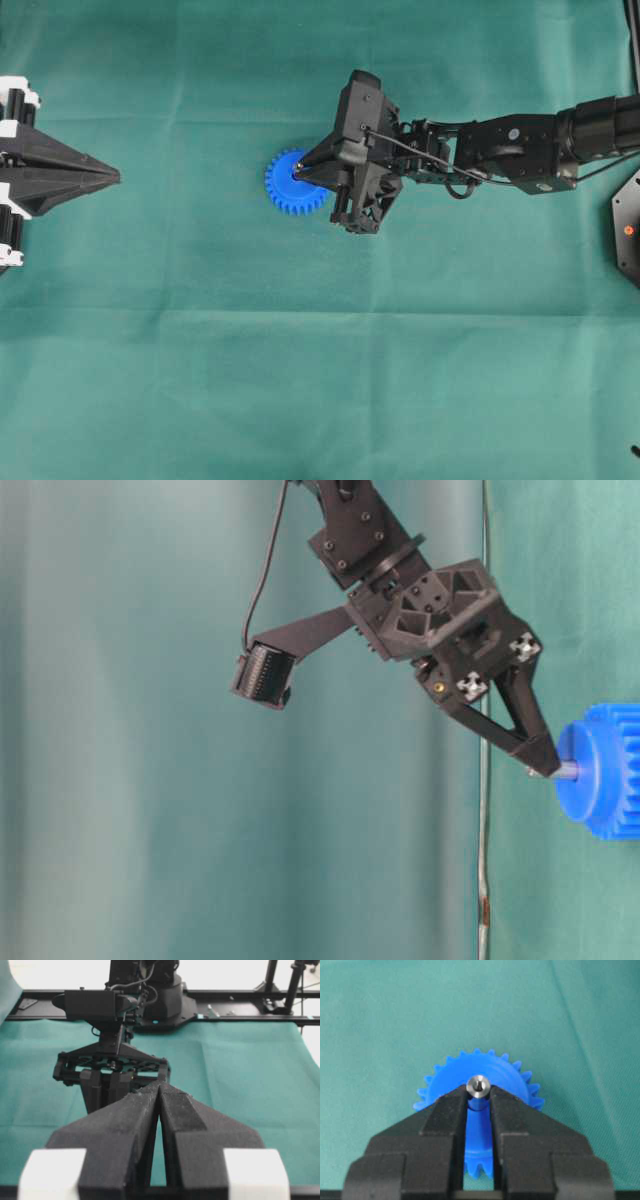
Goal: Insert the shaft placed at a random location into the center hole of the medium gear at another random location.
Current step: 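Lower the shaft into the gear's center hole with the right gripper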
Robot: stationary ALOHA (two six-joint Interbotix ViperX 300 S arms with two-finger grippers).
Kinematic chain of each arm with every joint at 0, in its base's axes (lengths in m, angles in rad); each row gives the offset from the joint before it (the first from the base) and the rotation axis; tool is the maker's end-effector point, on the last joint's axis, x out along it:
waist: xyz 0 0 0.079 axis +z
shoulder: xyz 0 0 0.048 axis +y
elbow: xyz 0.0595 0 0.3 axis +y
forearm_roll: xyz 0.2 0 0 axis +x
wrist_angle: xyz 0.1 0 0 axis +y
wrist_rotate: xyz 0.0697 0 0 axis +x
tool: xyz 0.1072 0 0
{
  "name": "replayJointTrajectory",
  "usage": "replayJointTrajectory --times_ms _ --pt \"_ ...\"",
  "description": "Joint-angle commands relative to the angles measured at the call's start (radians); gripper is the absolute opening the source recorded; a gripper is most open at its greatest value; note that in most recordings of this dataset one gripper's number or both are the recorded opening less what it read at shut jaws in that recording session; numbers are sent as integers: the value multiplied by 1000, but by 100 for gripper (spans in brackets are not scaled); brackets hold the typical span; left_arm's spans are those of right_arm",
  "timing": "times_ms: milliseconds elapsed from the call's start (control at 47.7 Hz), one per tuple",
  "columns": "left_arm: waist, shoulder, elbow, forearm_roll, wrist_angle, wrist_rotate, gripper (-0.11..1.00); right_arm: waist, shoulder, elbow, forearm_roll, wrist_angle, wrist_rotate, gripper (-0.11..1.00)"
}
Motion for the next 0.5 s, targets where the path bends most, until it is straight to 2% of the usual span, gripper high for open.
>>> replayJointTrajectory --times_ms 0,482 --pt "2 9 -14 2 -5 0 0 0 -11 -23 3 -15 -6 13" --pt "2 9 -14 3 2 0 0 0 12 -34 3 -15 -6 13"
